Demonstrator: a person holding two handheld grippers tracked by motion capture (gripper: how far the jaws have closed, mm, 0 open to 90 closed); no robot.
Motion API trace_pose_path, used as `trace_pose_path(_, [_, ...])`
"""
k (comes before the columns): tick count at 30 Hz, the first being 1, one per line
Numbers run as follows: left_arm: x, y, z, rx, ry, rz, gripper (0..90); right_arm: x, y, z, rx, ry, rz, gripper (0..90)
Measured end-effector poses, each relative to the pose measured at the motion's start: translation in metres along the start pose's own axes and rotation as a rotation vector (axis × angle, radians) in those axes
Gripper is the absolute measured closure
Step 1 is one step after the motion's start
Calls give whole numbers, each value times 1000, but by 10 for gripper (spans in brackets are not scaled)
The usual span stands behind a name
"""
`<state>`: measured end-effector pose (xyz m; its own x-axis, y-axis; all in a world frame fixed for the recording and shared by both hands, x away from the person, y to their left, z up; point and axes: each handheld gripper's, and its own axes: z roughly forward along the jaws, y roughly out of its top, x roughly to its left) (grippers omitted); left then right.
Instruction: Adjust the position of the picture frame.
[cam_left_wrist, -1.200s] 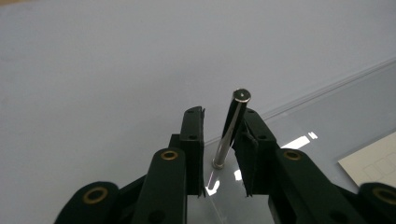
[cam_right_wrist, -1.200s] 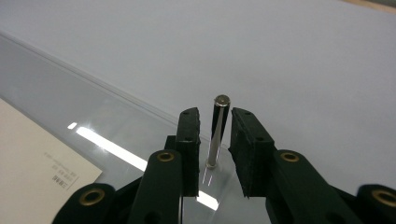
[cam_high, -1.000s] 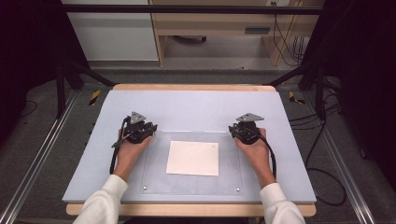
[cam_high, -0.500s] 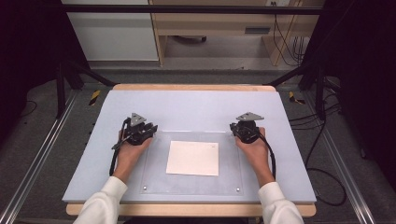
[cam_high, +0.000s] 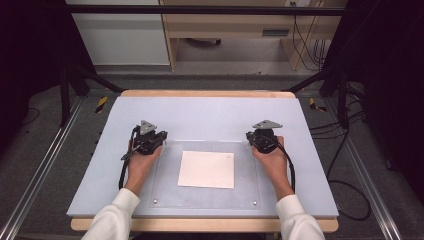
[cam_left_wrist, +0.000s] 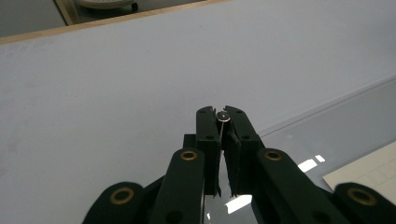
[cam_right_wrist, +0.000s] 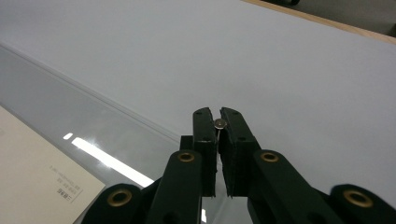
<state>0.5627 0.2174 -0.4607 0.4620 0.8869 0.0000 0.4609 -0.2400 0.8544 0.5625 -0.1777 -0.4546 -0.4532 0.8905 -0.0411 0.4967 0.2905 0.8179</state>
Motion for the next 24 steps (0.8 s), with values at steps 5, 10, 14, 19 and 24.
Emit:
trace_pose_path(5, [0,2,0,11,1,-14,844,0,3,0,24,3,4,856])
trace_pose_path(10, [-2,8,2,57,21,-14,847,-1,7,1,59,5,8,858])
trace_pose_path(14, [0,12,3,84,12,-14,848,-2,13,2,102,12,22,858])
trace_pose_path(19, [3,19,5,137,-1,-23,849,-5,20,5,152,21,34,858])
trace_pose_path(24, [9,30,11,211,-27,-39,849,-12,30,11,217,50,83,858])
